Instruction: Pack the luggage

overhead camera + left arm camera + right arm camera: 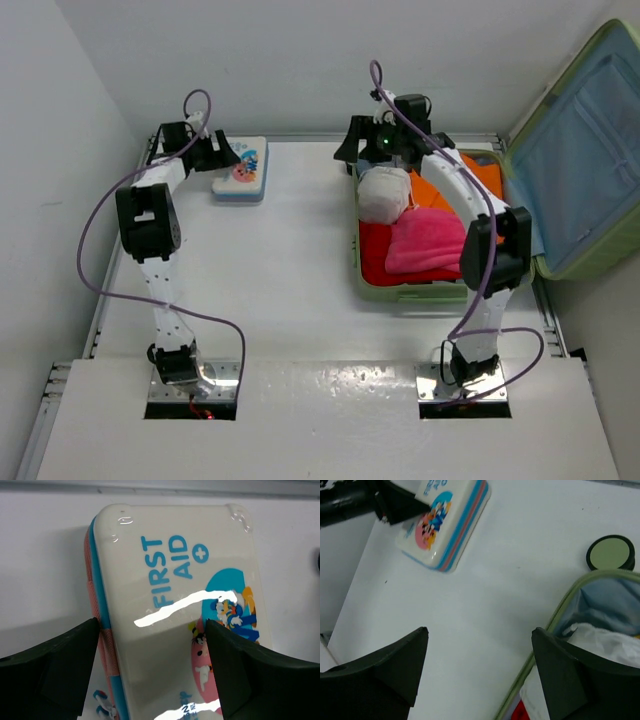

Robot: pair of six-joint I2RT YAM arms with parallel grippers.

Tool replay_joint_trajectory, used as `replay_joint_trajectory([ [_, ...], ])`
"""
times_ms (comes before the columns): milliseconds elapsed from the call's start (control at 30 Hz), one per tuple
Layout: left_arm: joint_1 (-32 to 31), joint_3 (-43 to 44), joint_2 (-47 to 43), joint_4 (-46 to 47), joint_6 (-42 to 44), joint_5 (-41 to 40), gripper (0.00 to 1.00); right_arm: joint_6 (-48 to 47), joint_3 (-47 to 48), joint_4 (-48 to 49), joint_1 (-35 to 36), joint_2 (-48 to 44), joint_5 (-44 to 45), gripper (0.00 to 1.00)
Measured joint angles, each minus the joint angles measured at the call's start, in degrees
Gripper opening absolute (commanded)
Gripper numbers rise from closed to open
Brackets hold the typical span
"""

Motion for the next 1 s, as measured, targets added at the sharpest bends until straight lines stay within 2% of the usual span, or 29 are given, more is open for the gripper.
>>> replay_joint_trajectory([
  [100, -1.27, -7.98, -5.2, 0.44, 1.49, 0.31, 0.85, 0.92, 4.66, -0.31, 1.22, 5.14, 1.9, 0.78],
  [167, -2.32, -13.84, -9.18, 0.46, 1.9, 0.76, 0.8, 1.16, 5.88, -0.85, 1.97, 6.97, 3.41, 0.75],
  [367, -3.15, -25.42, -17.49, -1.81, 1.9, 3.23, 0.8, 2.56, 13.07, -3.91, 7.39, 14.82, 5.25, 0.76],
  [600, 2.62, -36.15, -20.68, -1.01, -6.4, 14.62, 0.83, 6.95, 19.96, -5.95, 13.49, 22.8, 7.06, 0.8],
  [767, 5.03, -44.11, -24.44, 0.63, -11.37, 17.22, 0.84, 12.0, 20.2, -7.28, 16.65, 27.02, 9.53, 0.87],
  [900, 5.16, -45.38, -24.7, 2.47, -12.83, 17.11, 0.94, 18.21, 17.84, -6.03, 18.32, 29.0, 6.75, 0.99],
  [933, 5.44, -45.48, -24.7, 2.56, -13.0, 16.98, 0.99, 19.82, 17.77, -4.94, 18.64, 29.99, 5.51, 1.0],
  [1000, 5.9, -45.64, -24.55, 2.8, -13.14, 17.16, 0.99, 22.95, 17.7, -2.32, 18.86, 31.85, 2.62, 1.0],
])
